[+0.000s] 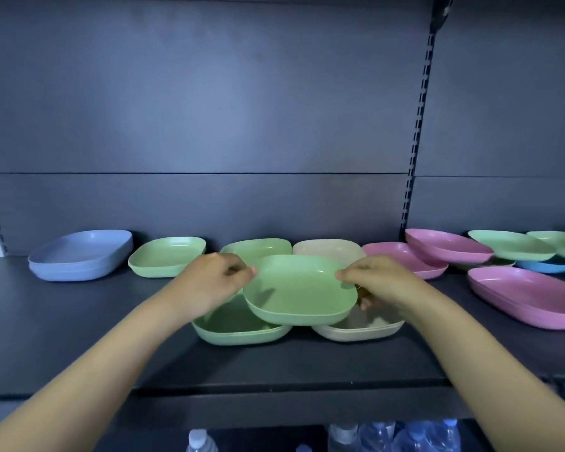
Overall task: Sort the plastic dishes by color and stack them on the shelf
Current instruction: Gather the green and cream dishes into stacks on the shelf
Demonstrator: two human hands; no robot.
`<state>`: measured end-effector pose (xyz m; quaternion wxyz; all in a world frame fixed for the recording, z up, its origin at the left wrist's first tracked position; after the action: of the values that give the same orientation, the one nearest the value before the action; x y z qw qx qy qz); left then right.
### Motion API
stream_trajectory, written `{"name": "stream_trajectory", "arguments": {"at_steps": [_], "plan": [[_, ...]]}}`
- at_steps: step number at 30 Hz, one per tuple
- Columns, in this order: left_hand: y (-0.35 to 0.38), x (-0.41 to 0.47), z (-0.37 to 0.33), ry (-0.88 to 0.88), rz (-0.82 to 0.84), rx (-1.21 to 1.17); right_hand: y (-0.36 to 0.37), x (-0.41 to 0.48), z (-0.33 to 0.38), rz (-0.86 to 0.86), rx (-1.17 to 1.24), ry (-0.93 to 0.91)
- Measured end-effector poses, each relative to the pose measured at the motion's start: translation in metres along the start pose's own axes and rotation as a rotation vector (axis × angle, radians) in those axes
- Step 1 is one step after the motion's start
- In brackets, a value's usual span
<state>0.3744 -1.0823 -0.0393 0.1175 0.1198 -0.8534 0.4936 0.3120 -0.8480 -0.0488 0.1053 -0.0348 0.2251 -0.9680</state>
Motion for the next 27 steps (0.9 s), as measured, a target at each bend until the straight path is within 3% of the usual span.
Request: {"name": "stream_trajectory", "arguments": {"at_steps": [4, 15, 21, 27], "plan": [[0.001, -0.005, 0.003, -0.075, -0.014, -0.071, 0.006, 0.005, -0.006, 0.108, 0.196, 0.095], [-0.004, 0.051, 0.049, -0.414, -0.113, -0.368, -0.012, 0.034, 0.007, 0.081, 0.239, 0.137], [-0.004, 0.098, 0.068, -0.417, -0.137, -0.205, -0.015, 0.062, 0.016, 0.053, 0.28, 0.154], [0.007, 0.138, 0.063, -0.338, 0.105, 0.236, -0.022, 0.089, 0.018, -0.01, 0.344, 0.214]]}}
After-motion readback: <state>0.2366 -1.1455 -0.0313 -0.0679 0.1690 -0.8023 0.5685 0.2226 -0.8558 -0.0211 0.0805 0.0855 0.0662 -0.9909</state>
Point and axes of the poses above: each hand's wrist, its own x-axis towards the middle knuckle, its own y-axis out of the palm, z = x × y, the point moved 2 cm from there along x, towards the middle knuckle
